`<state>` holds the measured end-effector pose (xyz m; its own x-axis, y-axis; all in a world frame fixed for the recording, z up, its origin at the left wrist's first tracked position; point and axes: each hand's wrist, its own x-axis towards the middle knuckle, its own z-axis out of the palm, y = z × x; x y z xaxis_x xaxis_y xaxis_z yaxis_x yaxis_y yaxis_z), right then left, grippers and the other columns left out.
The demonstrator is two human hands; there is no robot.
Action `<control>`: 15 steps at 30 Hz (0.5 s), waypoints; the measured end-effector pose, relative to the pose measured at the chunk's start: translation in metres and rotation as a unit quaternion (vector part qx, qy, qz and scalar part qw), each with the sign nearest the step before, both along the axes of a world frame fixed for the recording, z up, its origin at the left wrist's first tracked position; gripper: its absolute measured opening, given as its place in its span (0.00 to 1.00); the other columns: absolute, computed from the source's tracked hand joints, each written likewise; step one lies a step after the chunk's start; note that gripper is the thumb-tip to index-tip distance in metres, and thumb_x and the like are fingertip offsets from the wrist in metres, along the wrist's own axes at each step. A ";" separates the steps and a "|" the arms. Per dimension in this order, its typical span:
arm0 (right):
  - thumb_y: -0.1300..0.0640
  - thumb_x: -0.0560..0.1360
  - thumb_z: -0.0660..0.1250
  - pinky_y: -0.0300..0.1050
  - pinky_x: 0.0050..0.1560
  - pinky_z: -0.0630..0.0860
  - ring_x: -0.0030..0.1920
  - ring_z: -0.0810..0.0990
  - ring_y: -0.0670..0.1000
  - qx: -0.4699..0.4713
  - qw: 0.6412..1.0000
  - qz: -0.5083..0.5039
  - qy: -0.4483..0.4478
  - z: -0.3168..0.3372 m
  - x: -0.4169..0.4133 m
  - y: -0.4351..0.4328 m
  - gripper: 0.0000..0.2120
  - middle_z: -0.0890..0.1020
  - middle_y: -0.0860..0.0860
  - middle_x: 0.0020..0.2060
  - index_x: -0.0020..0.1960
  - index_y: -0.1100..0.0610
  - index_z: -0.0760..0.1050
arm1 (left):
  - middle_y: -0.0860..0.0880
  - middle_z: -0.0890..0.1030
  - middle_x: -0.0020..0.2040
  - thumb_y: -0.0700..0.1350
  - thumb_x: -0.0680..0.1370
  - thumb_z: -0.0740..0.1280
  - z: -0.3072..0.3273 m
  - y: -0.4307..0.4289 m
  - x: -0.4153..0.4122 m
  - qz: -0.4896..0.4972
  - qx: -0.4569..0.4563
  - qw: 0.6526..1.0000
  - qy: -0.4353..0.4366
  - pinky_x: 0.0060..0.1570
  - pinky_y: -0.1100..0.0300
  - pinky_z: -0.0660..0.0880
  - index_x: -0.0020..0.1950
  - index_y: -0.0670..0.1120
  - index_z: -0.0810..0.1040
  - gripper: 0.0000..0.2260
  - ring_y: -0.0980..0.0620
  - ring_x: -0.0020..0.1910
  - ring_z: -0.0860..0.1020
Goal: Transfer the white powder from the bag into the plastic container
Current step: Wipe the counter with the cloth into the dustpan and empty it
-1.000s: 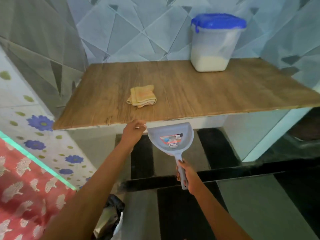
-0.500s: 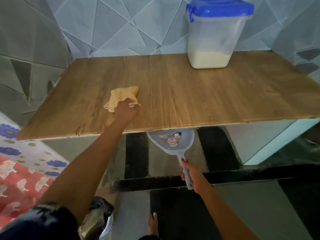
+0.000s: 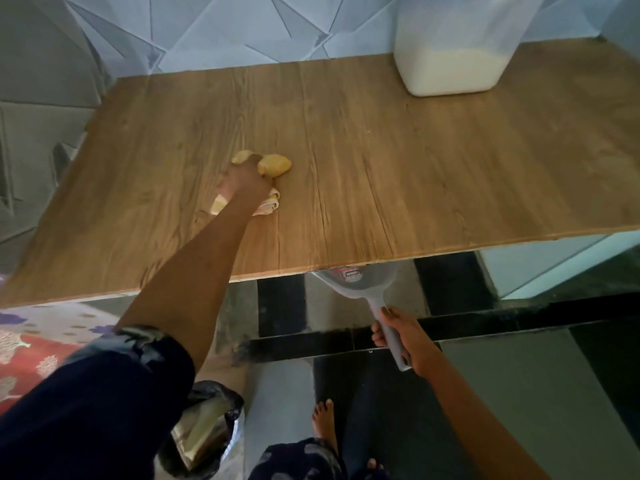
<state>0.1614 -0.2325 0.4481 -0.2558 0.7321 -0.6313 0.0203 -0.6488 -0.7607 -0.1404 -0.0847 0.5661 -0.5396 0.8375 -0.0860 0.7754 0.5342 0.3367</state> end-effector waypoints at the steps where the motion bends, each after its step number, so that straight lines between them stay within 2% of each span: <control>1: 0.59 0.79 0.57 0.44 0.43 0.77 0.39 0.80 0.52 0.006 1.000 -0.001 -0.003 0.001 -0.003 0.002 0.07 0.81 0.55 0.39 0.49 0.59 0.74 | 0.39 0.74 0.63 0.51 0.76 0.60 0.000 -0.001 -0.005 -0.012 0.025 1.000 -0.014 0.61 0.46 0.69 0.65 0.55 0.71 0.18 0.36 0.63 0.72; 4: 0.59 0.80 0.57 0.43 0.45 0.76 0.43 0.80 0.51 0.029 0.998 0.035 -0.036 0.000 -0.010 0.009 0.07 0.82 0.54 0.43 0.52 0.57 0.73 | 0.39 0.76 0.61 0.50 0.77 0.59 0.003 -0.023 -0.028 0.028 0.099 0.995 -0.018 0.56 0.49 0.72 0.66 0.54 0.71 0.18 0.37 0.60 0.75; 7: 0.59 0.79 0.57 0.42 0.39 0.73 0.37 0.76 0.50 0.018 0.995 0.063 -0.073 -0.007 -0.017 0.018 0.07 0.79 0.53 0.39 0.47 0.58 0.74 | 0.38 0.75 0.61 0.50 0.76 0.60 0.001 -0.062 -0.072 0.095 0.144 0.984 0.031 0.57 0.46 0.72 0.66 0.54 0.72 0.18 0.36 0.59 0.74; 11: 0.56 0.79 0.58 0.40 0.31 0.68 0.30 0.71 0.48 -0.011 0.991 0.073 -0.110 -0.011 -0.026 0.022 0.12 0.74 0.50 0.30 0.38 0.54 0.72 | 0.40 0.76 0.62 0.57 0.73 0.55 -0.012 -0.113 -0.124 0.199 0.097 0.974 0.043 0.61 0.42 0.70 0.64 0.53 0.73 0.22 0.36 0.61 0.73; 13: 0.57 0.80 0.58 0.40 0.31 0.67 0.29 0.70 0.48 -0.025 0.991 0.064 -0.116 -0.007 -0.027 0.019 0.12 0.74 0.51 0.30 0.38 0.56 0.72 | 0.40 0.72 0.66 0.56 0.74 0.55 -0.019 -0.126 -0.127 0.237 0.050 0.969 0.044 0.64 0.40 0.65 0.65 0.52 0.72 0.22 0.36 0.65 0.69; 15: 0.57 0.79 0.58 0.41 0.33 0.68 0.31 0.71 0.50 -0.029 0.992 0.049 -0.117 -0.004 -0.020 0.015 0.11 0.75 0.53 0.32 0.41 0.58 0.73 | 0.40 0.69 0.69 0.56 0.75 0.56 -0.021 -0.124 -0.113 0.234 0.014 0.971 0.054 0.66 0.38 0.61 0.66 0.54 0.70 0.21 0.36 0.67 0.66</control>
<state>0.1418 -0.2178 0.4442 -0.1658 0.6712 -0.7225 0.2562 -0.6782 -0.6888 -0.2530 -0.2092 0.5454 -0.8665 0.4990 0.0113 0.4808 0.8284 0.2872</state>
